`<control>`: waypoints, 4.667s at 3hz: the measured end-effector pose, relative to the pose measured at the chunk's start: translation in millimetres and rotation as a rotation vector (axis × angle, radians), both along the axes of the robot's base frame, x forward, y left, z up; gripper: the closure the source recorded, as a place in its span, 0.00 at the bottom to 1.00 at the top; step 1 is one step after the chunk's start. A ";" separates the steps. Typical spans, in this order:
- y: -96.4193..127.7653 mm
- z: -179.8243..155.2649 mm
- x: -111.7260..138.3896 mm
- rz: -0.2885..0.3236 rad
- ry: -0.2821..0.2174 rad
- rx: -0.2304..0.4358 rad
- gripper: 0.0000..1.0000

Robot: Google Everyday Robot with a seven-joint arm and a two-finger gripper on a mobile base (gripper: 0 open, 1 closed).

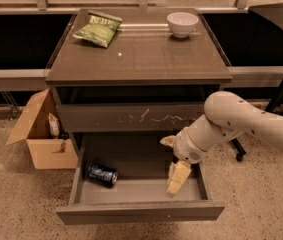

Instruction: Pick pepsi can from middle drawer and place on counter

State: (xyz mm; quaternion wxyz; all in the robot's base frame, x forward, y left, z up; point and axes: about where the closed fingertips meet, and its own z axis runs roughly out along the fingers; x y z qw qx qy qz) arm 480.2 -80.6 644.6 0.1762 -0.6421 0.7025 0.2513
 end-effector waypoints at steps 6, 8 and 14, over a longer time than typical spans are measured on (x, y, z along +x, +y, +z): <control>138.1 -146.9 96.4 -0.034 -0.074 0.140 0.00; 159.3 -174.7 112.4 -0.041 -0.082 0.162 0.00; 248.8 -262.1 125.1 -0.096 -0.088 0.145 0.26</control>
Offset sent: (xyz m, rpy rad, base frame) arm 0.0678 0.0447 -0.0940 0.0881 -0.0260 0.0163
